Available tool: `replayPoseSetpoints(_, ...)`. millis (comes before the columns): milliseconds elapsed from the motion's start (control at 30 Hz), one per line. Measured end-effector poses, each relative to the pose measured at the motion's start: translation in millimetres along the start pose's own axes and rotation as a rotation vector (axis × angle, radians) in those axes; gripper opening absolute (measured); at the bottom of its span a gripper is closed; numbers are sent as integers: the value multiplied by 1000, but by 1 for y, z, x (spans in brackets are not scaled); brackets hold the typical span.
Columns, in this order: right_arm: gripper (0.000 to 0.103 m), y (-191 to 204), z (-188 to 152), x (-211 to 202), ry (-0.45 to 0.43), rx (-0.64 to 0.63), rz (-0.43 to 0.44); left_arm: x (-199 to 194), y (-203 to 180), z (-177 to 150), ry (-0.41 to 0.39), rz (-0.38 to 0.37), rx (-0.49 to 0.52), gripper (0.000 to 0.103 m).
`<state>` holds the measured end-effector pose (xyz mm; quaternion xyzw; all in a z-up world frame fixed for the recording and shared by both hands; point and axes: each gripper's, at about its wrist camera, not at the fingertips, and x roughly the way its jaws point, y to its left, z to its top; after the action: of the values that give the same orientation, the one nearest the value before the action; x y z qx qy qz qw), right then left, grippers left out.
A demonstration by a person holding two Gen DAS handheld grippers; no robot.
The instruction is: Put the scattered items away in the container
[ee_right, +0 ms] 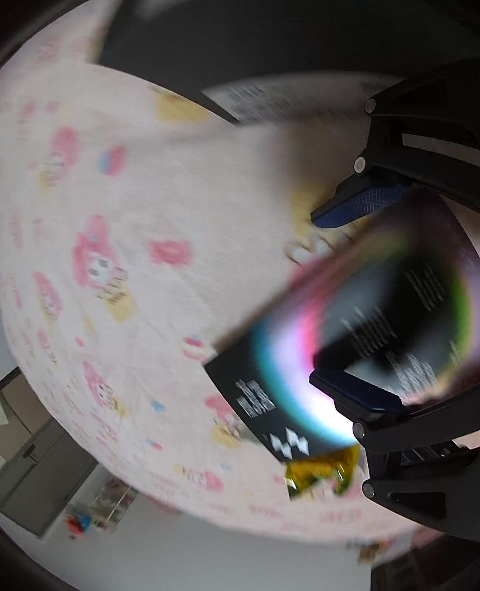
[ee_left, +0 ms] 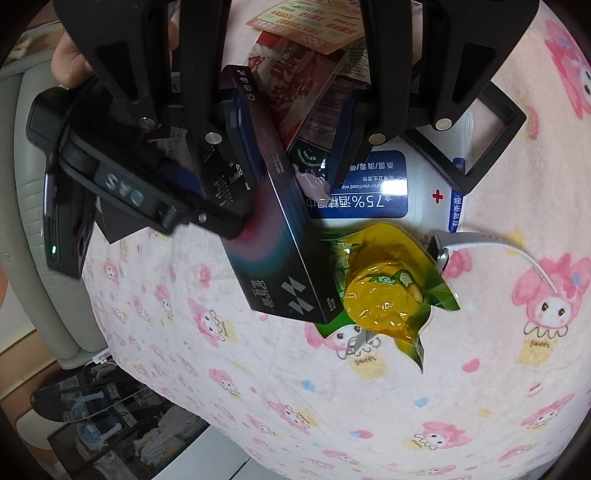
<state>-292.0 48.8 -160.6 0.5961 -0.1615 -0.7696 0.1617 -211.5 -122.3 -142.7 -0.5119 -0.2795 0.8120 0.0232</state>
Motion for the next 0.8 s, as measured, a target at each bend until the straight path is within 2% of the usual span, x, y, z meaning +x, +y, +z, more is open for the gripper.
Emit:
replayPoseSetpoints(67,78,-3,-5,0,18,9,29,0,1,0,0,-6,-4,37)
replayPoseSetpoints(267,78,3,-21,-5,66,-43,27,-3,10,2,9,-25,-42,35)
replayPoseSetpoints(367,78,3,-36,-10,91,-35,23,-5,16,3,9,-30,-68,35)
replayPoseSetpoints(433,78,3,-46,-11,124,-53,51,-4,18,2,16,-39,-77,35)
replayPoseSetpoints(500,77,7,-59,-12,141,-87,42,-3,17,2,28,-54,-77,35)
replayPoseSetpoints(533,77,9,-64,-13,144,-103,33,-3,17,1,38,-86,-83,35)
replayPoseSetpoints(567,77,11,-69,-14,148,-119,24,-1,19,1,58,-149,-104,35)
replayPoseSetpoints(600,77,14,-75,-15,151,-135,15,0,22,1,74,-203,-130,40)
replayPoseSetpoints(633,77,15,-76,-15,148,-144,13,0,25,1,77,-217,-147,40)
replayPoseSetpoints(733,77,18,-80,-16,139,-169,8,-1,30,2,61,-170,-156,40)
replayPoseSetpoints(800,77,20,-83,-17,134,-186,4,0,30,2,63,-168,-156,40)
